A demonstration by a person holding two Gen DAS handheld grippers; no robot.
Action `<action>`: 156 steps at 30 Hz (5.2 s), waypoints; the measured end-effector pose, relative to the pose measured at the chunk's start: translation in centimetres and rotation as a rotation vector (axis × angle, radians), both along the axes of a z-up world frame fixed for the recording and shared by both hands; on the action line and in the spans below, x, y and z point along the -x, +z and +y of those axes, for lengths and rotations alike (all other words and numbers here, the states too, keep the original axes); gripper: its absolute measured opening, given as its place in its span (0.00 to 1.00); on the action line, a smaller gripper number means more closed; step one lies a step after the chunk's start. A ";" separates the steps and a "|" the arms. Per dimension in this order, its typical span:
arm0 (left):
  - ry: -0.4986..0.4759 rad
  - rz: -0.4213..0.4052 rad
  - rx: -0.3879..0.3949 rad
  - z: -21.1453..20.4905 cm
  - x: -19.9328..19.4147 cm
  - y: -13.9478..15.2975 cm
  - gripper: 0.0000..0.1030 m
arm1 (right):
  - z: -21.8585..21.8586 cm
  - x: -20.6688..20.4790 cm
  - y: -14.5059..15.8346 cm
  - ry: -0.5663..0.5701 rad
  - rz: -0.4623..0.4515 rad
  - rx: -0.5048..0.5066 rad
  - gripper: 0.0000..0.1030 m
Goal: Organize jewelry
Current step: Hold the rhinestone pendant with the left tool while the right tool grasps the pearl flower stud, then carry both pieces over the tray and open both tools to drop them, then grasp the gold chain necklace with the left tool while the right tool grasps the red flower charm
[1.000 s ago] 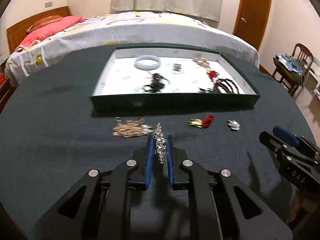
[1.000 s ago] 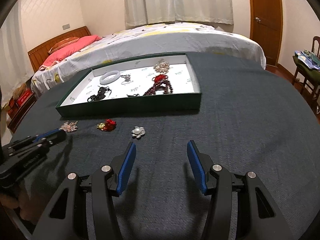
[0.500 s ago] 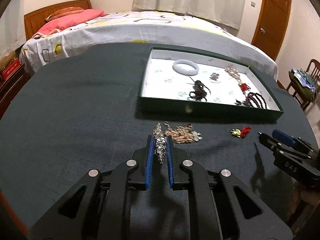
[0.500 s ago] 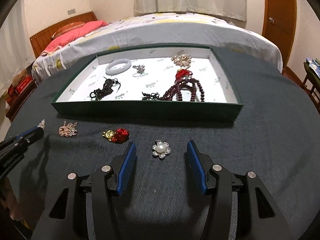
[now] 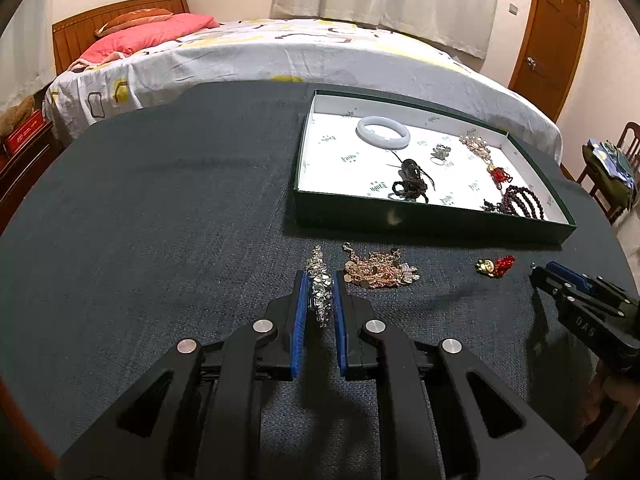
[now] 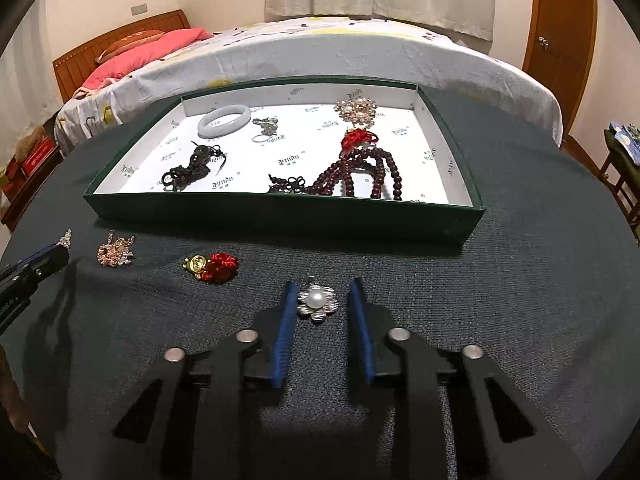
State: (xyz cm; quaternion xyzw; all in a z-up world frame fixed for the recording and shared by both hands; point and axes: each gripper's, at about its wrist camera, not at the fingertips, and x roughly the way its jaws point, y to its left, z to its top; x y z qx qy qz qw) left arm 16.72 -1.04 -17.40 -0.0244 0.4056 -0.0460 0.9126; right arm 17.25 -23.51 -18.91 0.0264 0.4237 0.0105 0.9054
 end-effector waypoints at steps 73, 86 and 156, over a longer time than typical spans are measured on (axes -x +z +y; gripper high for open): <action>-0.220 0.038 -0.007 -15.1 -15.2 -1.8 0.19 | -5.0 -12.3 0.9 -0.013 -0.032 -0.018 0.22; -0.206 -0.052 0.033 -13.4 -12.9 1.3 0.55 | -4.6 -10.2 4.1 -0.021 -0.116 -0.052 0.37; -0.161 0.037 -0.037 -4.4 -3.5 -2.2 0.36 | -0.7 -1.1 1.4 0.029 -0.058 -0.150 0.12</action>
